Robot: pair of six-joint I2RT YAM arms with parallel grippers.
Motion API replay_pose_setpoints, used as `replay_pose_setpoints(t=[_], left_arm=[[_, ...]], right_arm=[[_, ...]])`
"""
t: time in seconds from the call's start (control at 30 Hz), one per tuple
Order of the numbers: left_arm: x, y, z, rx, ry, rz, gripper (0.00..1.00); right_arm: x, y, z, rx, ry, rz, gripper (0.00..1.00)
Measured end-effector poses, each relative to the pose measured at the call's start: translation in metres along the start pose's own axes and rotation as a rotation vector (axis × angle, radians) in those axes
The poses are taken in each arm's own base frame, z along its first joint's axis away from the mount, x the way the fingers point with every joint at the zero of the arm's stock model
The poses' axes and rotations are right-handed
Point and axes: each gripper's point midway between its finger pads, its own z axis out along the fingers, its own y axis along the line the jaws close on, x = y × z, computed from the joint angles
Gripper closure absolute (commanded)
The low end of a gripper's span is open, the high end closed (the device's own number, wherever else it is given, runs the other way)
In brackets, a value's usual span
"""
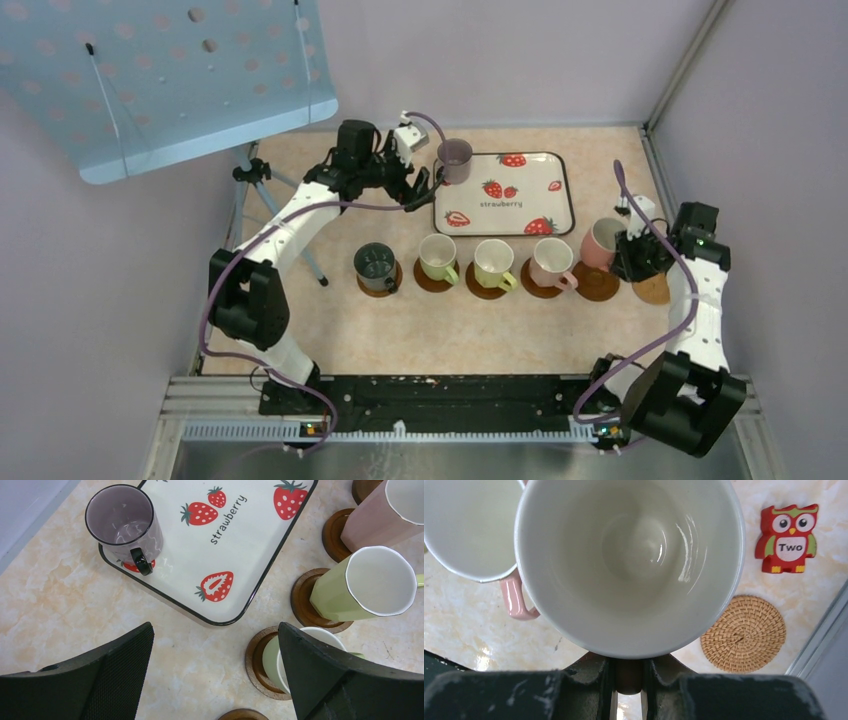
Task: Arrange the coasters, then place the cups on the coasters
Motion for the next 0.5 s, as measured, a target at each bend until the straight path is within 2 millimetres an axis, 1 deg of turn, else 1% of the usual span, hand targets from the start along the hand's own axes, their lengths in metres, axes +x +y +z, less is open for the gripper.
replay_pose_setpoints(t=[0.1,0.23,0.3,0.4,0.5], left_arm=[[0.005,-0.001,0.001,0.002,0.008,-0.009,0.01],[0.014,-0.004,0.001,0.007,0.024,-0.031,0.01],[0.016,-0.006,0.000,0.008,0.027,-0.040,0.01],[0.013,-0.007,-0.002,0.007,0.021,-0.042,0.01],[0.008,-0.007,-0.005,0.003,0.006,-0.031,0.01]], right_arm=[[0.015,0.005,0.001,0.014,0.022,-0.011,1.00],[0.037,0.006,0.006,0.031,0.084,-0.002,1.00],[0.045,0.006,0.008,0.040,0.103,-0.001,1.00],[0.056,0.009,0.010,0.048,0.124,0.002,1.00],[0.060,0.008,0.010,0.060,0.132,0.004,1.00]])
